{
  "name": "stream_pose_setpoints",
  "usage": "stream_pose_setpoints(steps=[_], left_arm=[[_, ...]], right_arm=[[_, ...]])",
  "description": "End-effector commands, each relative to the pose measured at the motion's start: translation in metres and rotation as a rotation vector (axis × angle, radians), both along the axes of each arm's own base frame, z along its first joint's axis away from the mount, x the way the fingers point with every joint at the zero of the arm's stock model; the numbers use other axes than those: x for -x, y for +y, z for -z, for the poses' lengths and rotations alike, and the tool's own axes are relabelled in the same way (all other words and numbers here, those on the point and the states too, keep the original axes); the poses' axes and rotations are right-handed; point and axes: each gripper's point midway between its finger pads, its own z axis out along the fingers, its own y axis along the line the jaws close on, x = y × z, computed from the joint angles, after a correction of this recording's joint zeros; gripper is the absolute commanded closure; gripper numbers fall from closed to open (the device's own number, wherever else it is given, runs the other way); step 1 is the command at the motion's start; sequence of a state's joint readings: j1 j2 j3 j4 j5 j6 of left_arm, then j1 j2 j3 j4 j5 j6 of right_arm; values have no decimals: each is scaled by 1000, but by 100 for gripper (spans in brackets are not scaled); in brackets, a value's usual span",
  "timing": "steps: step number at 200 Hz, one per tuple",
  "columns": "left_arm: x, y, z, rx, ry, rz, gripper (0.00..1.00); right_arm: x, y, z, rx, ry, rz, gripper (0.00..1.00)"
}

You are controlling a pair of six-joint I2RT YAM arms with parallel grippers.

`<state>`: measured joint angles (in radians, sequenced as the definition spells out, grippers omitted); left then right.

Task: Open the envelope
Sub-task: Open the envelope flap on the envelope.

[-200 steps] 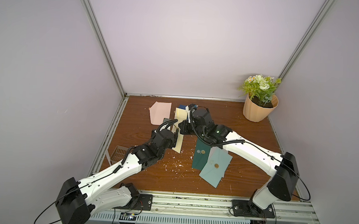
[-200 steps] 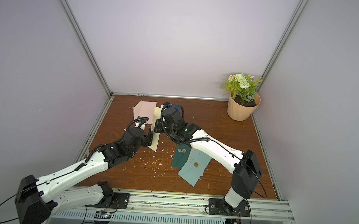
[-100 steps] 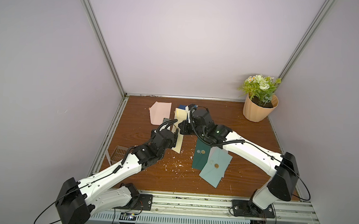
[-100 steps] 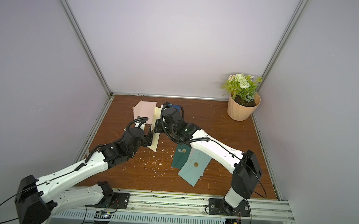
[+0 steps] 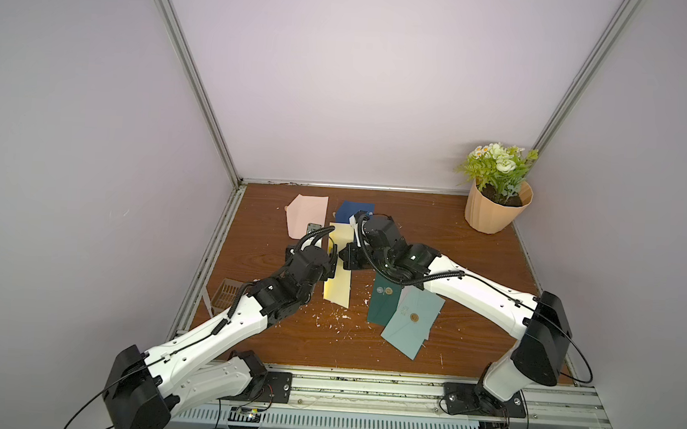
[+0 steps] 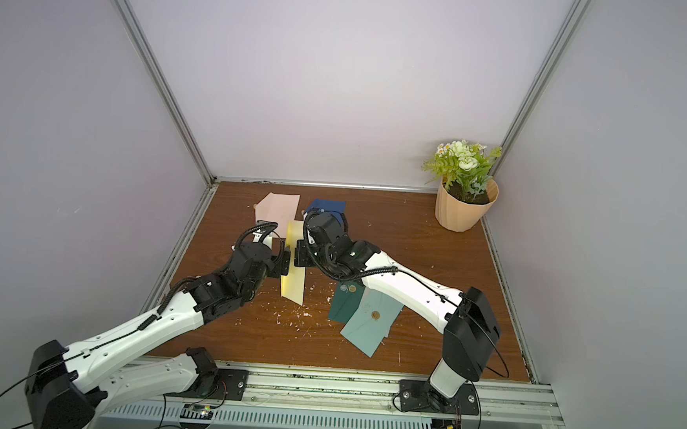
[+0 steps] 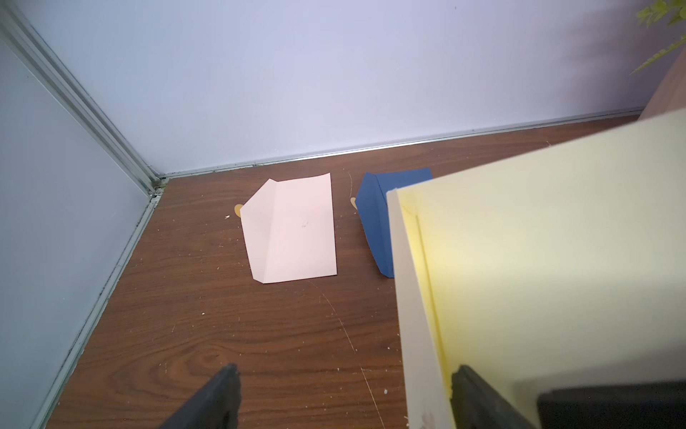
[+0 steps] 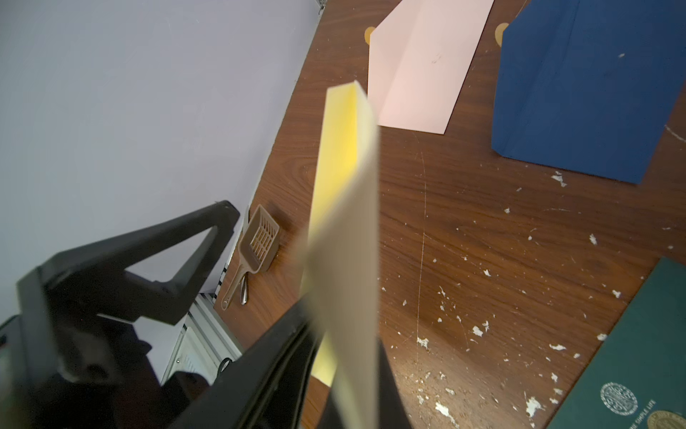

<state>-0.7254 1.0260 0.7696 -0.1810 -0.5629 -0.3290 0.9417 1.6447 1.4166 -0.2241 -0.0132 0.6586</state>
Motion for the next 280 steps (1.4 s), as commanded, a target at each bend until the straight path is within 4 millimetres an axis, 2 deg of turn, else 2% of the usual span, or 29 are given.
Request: stream_pose_setpoints(steps=[1,33,72,171,185,211,251,280], left_arm=[[-1,10,-4,18,-22,-42,10],[-1,18,1,22,-8,-55,9],[0,29,9,25,6,-76,9],[-2,35,19,29,12,-109,7],[-1,35,18,57,4,-108,7],[3,20,10,184,-47,8,5],[9,27,1,440,-111,128,3],[14,17,-6,517,-142,216,3]], right_arm=[[5,-2,-21,-44,-18,-9,100],[6,-3,-25,-47,-24,-13,100],[15,-3,-40,-96,-39,-49,100],[56,7,-90,-369,-24,-235,100],[57,7,-95,-398,-30,-238,100],[64,10,-102,-448,-18,-283,100],[64,5,-107,-487,-11,-288,100],[63,2,-109,-522,0,-294,100]])
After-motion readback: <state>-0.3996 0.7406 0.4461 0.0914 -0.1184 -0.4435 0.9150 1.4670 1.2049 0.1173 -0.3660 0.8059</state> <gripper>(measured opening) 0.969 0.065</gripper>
